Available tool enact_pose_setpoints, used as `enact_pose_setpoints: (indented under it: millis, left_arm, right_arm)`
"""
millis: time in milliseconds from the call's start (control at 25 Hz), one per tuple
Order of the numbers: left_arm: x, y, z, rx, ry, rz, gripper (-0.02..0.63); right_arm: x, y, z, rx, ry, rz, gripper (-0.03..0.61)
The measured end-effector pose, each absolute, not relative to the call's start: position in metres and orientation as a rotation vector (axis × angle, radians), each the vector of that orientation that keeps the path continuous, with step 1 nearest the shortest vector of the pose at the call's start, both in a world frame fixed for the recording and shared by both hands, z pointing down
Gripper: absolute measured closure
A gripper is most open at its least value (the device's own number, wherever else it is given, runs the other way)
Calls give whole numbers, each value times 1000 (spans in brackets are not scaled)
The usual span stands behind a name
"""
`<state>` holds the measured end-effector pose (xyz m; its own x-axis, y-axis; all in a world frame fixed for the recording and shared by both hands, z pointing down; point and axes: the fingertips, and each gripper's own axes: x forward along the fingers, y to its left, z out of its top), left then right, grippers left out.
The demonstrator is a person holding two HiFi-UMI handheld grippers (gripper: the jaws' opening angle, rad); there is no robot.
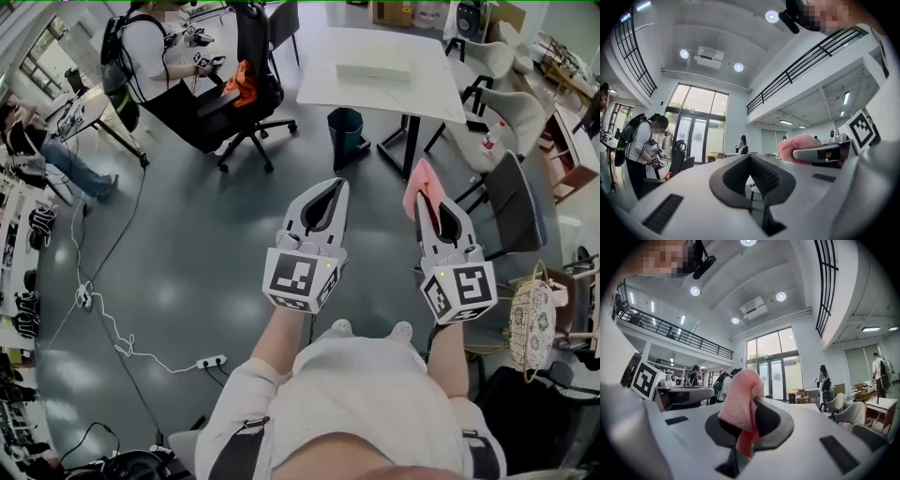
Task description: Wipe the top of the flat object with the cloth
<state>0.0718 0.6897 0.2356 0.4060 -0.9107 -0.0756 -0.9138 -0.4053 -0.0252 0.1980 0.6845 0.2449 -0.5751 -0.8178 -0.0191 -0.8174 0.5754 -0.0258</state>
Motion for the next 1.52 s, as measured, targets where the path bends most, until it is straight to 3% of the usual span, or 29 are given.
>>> enact_pose_setpoints:
  millis: [600,1520]
  left_arm:
    - [64,642,247,-2617,1624,65,603]
    - [107,396,221,-2540,1676,111,603]
  right_arm:
    - [185,645,252,-1498,2728,-8,554]
    - [211,386,240,-1276,2798,-59,555]
